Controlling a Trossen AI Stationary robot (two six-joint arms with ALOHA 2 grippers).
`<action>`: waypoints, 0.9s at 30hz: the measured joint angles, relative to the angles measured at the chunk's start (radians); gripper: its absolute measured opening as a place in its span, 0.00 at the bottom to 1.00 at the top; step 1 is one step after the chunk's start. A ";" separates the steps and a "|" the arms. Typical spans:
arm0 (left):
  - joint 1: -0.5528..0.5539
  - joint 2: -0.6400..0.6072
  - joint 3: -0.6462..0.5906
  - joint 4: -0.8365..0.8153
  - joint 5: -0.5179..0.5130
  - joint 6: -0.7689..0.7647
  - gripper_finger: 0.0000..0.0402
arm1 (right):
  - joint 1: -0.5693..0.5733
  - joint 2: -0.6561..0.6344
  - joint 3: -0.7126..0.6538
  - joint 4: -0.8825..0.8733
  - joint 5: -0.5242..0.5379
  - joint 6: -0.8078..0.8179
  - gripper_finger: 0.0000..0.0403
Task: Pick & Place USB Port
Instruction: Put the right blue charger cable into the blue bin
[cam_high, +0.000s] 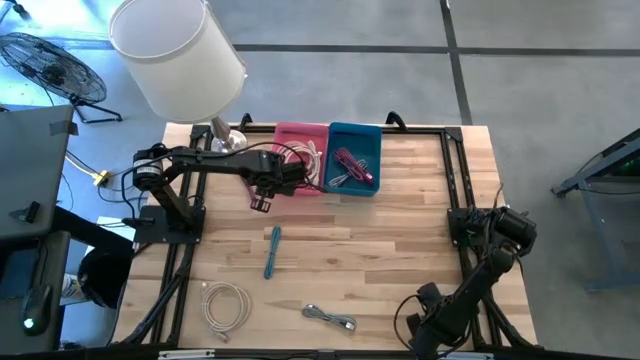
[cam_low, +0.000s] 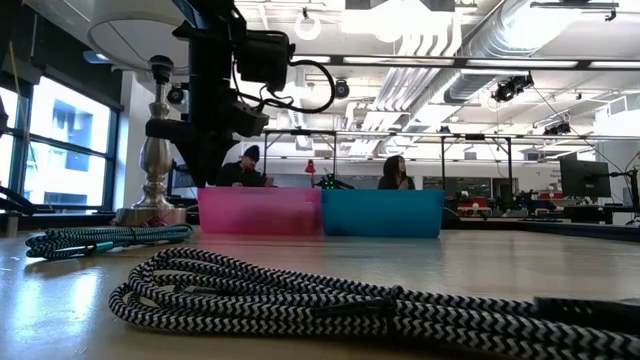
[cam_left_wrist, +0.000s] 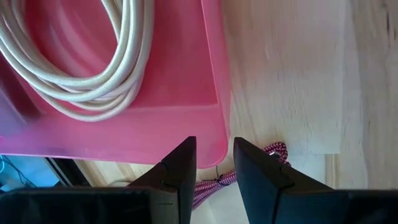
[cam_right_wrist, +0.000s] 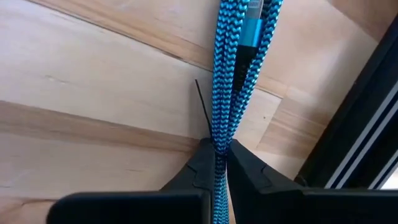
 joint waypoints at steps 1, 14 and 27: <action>0.000 0.000 0.000 0.000 0.000 0.000 0.26 | -0.001 -0.001 0.000 -0.013 0.009 -0.005 0.03; 0.000 0.000 0.000 -0.008 0.026 0.004 0.26 | -0.082 -0.154 0.057 -0.430 0.375 -0.174 0.02; 0.000 0.000 0.000 0.001 0.024 0.030 0.26 | -0.508 -0.536 0.075 -0.515 0.974 -0.750 0.02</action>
